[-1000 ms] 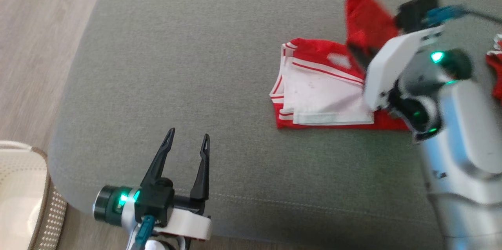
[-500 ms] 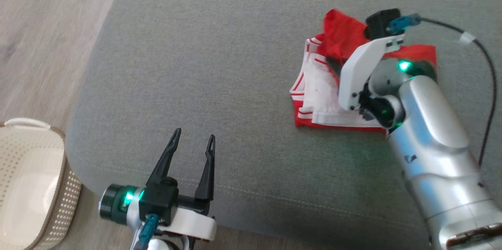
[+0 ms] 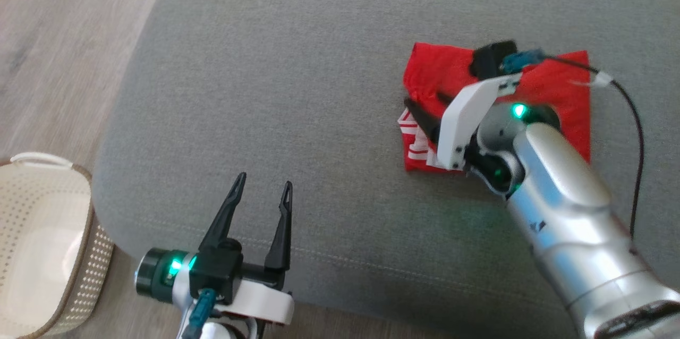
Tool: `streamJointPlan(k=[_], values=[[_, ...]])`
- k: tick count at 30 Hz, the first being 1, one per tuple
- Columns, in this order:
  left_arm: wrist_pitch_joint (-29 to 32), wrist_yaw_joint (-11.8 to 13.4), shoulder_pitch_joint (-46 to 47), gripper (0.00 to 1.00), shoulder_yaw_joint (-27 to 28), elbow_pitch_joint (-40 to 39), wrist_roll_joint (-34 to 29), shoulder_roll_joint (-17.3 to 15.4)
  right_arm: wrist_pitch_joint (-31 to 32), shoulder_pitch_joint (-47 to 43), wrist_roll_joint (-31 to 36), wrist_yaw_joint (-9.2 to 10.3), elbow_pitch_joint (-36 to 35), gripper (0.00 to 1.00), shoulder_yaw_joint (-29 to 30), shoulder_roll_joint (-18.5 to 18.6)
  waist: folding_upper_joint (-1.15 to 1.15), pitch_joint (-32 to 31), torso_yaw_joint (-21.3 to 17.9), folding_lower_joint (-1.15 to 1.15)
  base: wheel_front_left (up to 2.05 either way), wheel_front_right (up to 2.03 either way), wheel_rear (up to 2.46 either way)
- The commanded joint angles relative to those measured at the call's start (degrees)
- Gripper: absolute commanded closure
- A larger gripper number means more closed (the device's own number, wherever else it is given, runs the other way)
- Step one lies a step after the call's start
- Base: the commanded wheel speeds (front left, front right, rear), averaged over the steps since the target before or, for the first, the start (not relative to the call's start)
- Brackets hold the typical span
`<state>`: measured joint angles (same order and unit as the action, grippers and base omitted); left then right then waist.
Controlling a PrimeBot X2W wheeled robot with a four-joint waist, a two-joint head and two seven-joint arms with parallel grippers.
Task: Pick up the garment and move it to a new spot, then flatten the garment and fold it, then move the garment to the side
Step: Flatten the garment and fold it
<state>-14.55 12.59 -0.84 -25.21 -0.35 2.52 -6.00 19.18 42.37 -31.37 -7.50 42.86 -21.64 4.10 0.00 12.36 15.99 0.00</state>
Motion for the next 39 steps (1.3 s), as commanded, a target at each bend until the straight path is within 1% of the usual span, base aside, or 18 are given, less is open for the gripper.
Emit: streamJointPlan(k=[1, 5, 10, 13, 16, 19, 21, 23, 24, 27, 29, 35, 39], values=[[-0.45, 0.14, 2.28, 0.0, 2.28, -1.97, -0.71, 0.16, -1.61, 3.36, -0.33, 0.01, -2.67, 0.0, 0.18, -1.22, 0.0, -0.2, -0.48, 0.0, 0.0, 0.0, 0.0], [-0.45, 0.8, 1.8, 0.0, 3.41, -2.9, -0.89, -0.2, -7.77, 3.26, 2.2, 0.01, -6.38, 0.0, 4.54, -0.74, 0.0, -0.72, -2.59, 0.0, 0.0, 0.0, 0.0], [-0.45, 1.19, 1.45, 0.0, 4.41, -4.04, -0.86, -0.42, -15.25, -0.92, 8.52, 0.01, -13.99, 0.0, 10.51, 3.51, 0.0, -1.3, -6.27, 0.0, 0.0, 0.0, 0.0], [-0.45, 1.23, 1.42, 0.0, 5.02, -4.28, -0.63, -0.52, -18.59, -5.58, 10.82, 0.01, -18.23, 0.0, 14.44, 4.77, 0.0, -1.72, -8.3, 0.0, 0.0, 0.0, 0.0], [-0.45, 1.19, 1.09, 0.0, 5.78, -4.33, -0.1, -0.58, -21.79, -11.45, 12.87, 0.01, -22.15, 0.0, 17.46, 5.22, 0.0, -2.4, -10.1, 0.0, 0.0, 0.0, 0.0], [-0.45, 1.26, 0.31, 0.0, 6.76, -4.48, 0.6, -0.54, -26.3, -17.81, 13.99, 0.01, -26.27, 0.0, 18.56, 4.98, 0.0, -2.96, -11.8, 0.0, 0.0, 0.0, 0.0], [-0.45, 1.25, -0.05, 0.0, 7.26, -4.71, 0.86, -0.48, -29.88, -21.93, 16.34, 0.01, -27.86, 0.0, 19.31, 5.34, 0.0, -3.1, -12.67, 0.0, 0.0, 0.0, 0.0], [-0.45, 1.08, -0.14, 0.0, 7.52, -5.13, 1.01, -0.31, -32.4, -25.59, 19.07, 0.01, -28.85, 0.0, 21.03, 4.81, 0.0, -3.06, -12.95, 0.0, 0.0, 0.0, 0.0], [-0.45, 1.08, -0.14, 0.0, 7.52, -5.13, 1.01, -0.31, -32.4, -25.59, 19.07, 0.01, -28.85, 0.0, 21.03, 4.81, 0.0, -3.06, -12.95, 0.0, 0.0, 0.0, 0.0], [-0.45, 0.88, -1.32, 0.0, 8.21, -4.59, 2.26, 0.26, -33.93, -30.47, 20.44, 0.01, -30.7, 0.0, 23.08, 1.88, 0.0, -3.78, -13.3, 0.0, 0.0, 0.0, 0.0], [-0.45, 0.68, -2.79, 0.0, 9.2, -3.88, 4.16, 0.93, -34.11, -33.2, 21.31, 0.01, -32.46, 0.0, 22.88, 0.84, 0.0, -5.02, -13.67, 0.0, 0.0, 0.0, 0.0], [-0.45, 0.23, -6.63, 0.0, 11.59, -4.33, 4.28, 1.82, -34.16, -40.49, 25.49, 0.01, -38.17, 0.0, 22.95, -0.62, 0.0, -9.42, -13.97, 0.0, 0.0, 0.0, 0.0], [-0.45, -0.58, -9.07, 0.0, 12.85, -4.06, 3.85, 2.14, -34.16, -44.28, 26.1, 0.01, -39.44, 0.0, 22.34, -1.01, 0.0, -12.12, -13.81, 0.0, 0.0, 0.0, 0.0]])
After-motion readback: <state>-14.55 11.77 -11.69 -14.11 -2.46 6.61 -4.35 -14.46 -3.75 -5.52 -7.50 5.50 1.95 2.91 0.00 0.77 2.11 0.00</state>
